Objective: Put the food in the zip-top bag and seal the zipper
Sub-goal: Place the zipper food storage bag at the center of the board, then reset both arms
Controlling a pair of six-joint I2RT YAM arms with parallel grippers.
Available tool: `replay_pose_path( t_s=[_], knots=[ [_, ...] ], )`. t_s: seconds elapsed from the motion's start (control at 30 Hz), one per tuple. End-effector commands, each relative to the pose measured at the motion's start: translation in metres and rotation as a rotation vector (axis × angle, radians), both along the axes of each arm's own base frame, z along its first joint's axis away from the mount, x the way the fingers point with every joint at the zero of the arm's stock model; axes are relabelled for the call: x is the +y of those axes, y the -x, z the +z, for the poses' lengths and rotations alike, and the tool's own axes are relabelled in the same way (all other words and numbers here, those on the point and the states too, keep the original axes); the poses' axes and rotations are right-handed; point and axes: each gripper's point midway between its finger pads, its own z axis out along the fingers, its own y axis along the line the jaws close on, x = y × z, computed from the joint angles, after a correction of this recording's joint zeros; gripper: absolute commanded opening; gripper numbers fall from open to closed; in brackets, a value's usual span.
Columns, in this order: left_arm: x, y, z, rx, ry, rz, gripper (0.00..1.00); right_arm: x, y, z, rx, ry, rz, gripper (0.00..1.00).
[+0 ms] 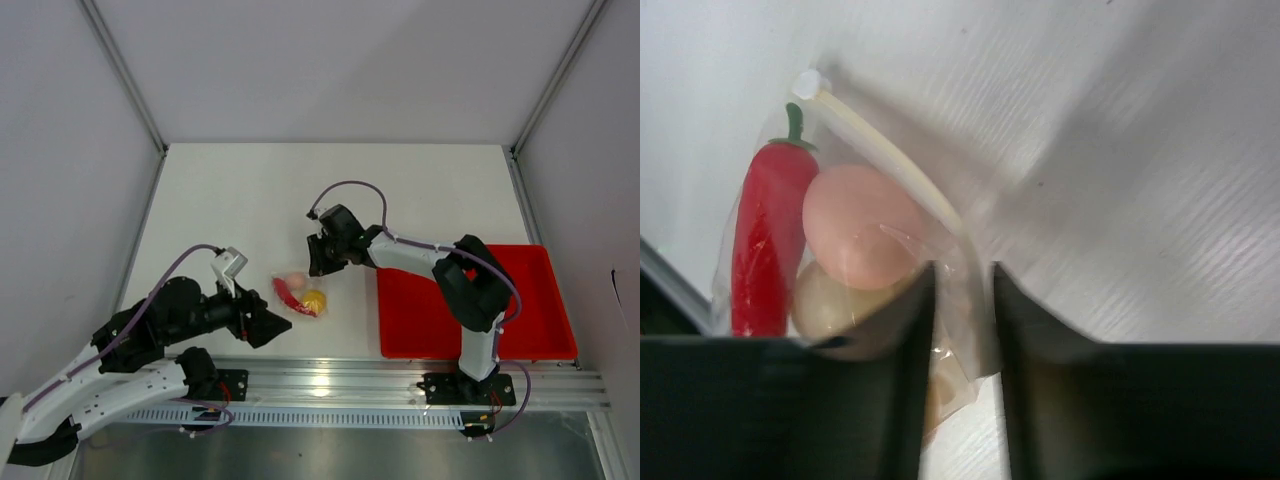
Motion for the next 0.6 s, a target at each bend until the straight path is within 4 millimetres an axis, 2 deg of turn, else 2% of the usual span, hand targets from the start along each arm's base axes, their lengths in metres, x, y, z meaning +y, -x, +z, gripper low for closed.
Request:
replay_pose_path(
  t_s=[0.0,0.1,0.13,0.17,0.2,0.23,0.27,0.33,0.37,0.4,0.47,0.5,0.57],
  knots=[
    [-0.009,0.008,0.010,0.003,0.079,-0.048,0.99,0.003,-0.023,0.014,-0.094,0.030,-0.039,0.38],
    [-0.009,0.008,0.006,0.009,0.086,-0.045,1.00,-0.004,-0.031,0.019,-0.127,0.065,-0.075,0.59],
    [-0.010,0.009,0.008,0.008,0.093,-0.049,0.99,-0.010,-0.035,0.027,-0.157,0.076,-0.101,0.61],
    [-0.010,0.009,0.007,0.009,0.087,-0.049,0.99,-0.014,-0.037,0.035,-0.172,0.078,-0.123,0.69],
    [-0.009,0.009,0.010,0.003,0.087,-0.051,1.00,-0.020,-0.035,0.039,-0.176,0.085,-0.136,0.90],
    [-0.008,0.009,0.010,0.002,0.084,-0.047,0.99,-0.027,-0.039,0.047,-0.210,0.101,-0.170,0.94],
    [-0.007,0.008,0.011,0.001,0.083,-0.041,0.99,-0.032,-0.038,0.071,-0.249,0.075,-0.190,0.96],
    [-0.007,0.007,0.014,-0.007,0.094,-0.035,1.00,-0.051,-0.034,0.085,-0.282,0.113,-0.246,0.99],
    [-0.007,0.006,0.015,-0.011,0.099,-0.034,1.00,-0.057,-0.028,0.110,-0.322,0.087,-0.267,0.99],
    [-0.008,0.006,0.014,-0.010,0.098,-0.034,1.00,-0.070,-0.019,0.108,-0.309,0.116,-0.288,0.99],
    [-0.008,0.005,0.013,-0.005,0.095,-0.026,1.00,-0.089,-0.011,0.116,-0.329,0.134,-0.353,0.99],
    [-0.009,0.005,0.011,0.002,0.101,-0.022,0.99,-0.104,0.003,0.119,-0.308,0.133,-0.392,0.99],
    [-0.010,0.004,0.011,0.005,0.109,-0.019,1.00,-0.126,0.010,0.123,-0.326,0.165,-0.465,0.99]
  ],
)
